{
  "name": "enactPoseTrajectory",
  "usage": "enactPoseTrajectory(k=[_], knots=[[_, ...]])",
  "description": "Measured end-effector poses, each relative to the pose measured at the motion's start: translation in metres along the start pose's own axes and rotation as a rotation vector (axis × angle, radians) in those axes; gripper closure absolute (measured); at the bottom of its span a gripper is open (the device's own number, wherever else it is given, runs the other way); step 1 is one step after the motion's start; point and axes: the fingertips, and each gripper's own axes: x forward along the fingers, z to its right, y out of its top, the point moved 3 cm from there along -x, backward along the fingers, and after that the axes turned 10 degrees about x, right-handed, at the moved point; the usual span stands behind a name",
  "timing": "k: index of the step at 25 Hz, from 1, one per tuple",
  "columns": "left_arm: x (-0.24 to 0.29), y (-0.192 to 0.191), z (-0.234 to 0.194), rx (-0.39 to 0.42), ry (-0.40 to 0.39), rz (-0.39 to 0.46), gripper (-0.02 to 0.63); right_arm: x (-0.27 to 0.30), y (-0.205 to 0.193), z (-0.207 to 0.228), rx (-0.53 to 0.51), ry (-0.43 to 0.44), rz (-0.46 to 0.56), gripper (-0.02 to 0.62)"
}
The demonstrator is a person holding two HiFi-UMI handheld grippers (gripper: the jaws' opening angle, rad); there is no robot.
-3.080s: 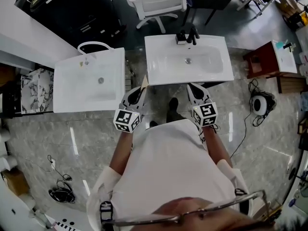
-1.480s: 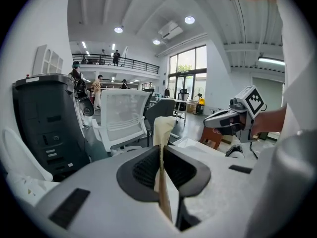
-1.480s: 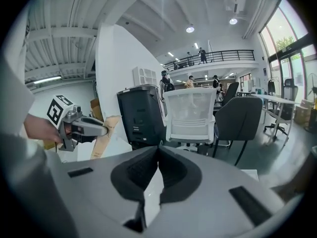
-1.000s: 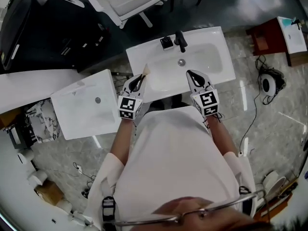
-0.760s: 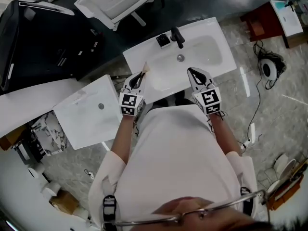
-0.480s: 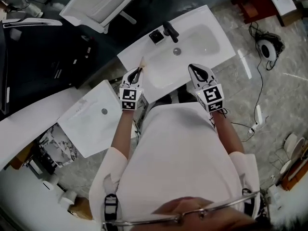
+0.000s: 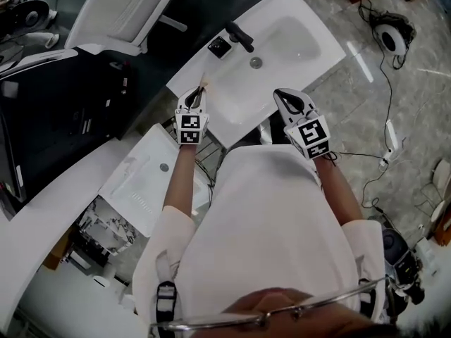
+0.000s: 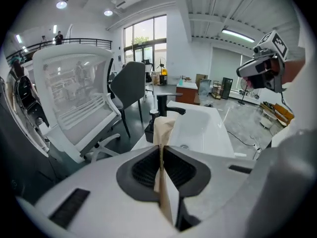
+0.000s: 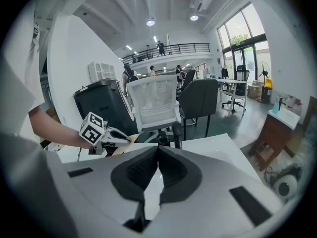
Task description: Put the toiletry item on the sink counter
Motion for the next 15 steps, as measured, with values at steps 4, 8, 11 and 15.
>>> enactPoseTrajectory(k=[4,8,11,15], knots=[[0.03,-0.018,-0.011,0.049,-0.004,-0.059,0.577,0.005,-0.006,0.002,0.043,0.0,-0.008,0.589],[0.055,-0.031,-0.022,0.098,0.0,-0.124,0.577,0.004,-0.008,0.006,0.068,-0.013,-0.014,0.589],[0.07,-0.034,-0.029,0.127,0.004,-0.173,0.577,0.002,-0.009,0.008,0.051,-0.039,-0.023,0.589],[0.089,-0.033,-0.036,0.189,-0.004,-0.212,0.577,0.004,-0.01,0.009,0.062,-0.054,-0.025,0.589]])
